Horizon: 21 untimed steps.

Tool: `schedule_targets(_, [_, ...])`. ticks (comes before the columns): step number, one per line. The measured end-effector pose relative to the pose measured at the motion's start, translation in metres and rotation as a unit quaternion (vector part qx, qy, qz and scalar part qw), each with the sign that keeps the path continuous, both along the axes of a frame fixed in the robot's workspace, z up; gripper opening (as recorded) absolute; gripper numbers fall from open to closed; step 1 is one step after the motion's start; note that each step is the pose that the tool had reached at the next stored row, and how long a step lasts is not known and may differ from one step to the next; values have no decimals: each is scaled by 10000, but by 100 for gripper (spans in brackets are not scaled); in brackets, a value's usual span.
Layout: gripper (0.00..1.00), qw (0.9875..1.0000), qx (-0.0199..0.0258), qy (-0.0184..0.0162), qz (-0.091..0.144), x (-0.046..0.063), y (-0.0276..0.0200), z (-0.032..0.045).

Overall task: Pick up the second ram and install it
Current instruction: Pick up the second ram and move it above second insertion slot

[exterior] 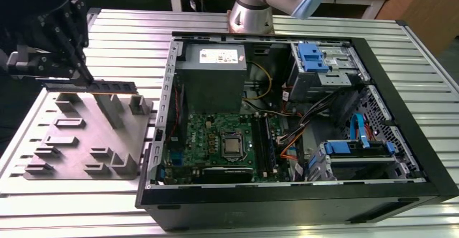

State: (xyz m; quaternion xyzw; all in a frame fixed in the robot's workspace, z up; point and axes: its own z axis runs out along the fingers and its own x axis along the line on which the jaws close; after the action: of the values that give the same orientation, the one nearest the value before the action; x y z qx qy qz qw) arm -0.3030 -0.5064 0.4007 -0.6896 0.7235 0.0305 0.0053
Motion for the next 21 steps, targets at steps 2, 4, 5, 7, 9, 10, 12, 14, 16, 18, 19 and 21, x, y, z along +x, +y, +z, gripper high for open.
schedule_targets(2, [8, 10000, 0, 0, -3, 56, 0, 0])
schedule_targets(4, [8, 10000, 0, 0, -6, 117, 0, 0])
schedule_targets(5, [8, 10000, 0, 0, -7, 146, 0, 0])
schedule_targets(7, [8, 10000, 0, 0, -9, 203, 0, 0])
schedule_targets(9, [8, 10000, 0, 0, -11, 261, 0, 0])
schedule_targets(10, [8, 10000, 0, 0, -12, 293, 0, 0])
schedule_targets(12, [8, 10000, 1, -1, -14, 351, 0, -1])
schedule_targets(14, [8, 10000, 0, 0, -15, 408, 0, -1])
schedule_targets(16, [8, 10000, 0, 0, -16, 471, 0, -1])
schedule_targets(18, [8, 10000, 0, 0, -16, 533, 0, -1])
schedule_targets(19, [8, 10000, 0, 0, -17, 567, 0, -1])
schedule_targets(21, [8, 10000, 0, 0, -17, 629, 0, -1])
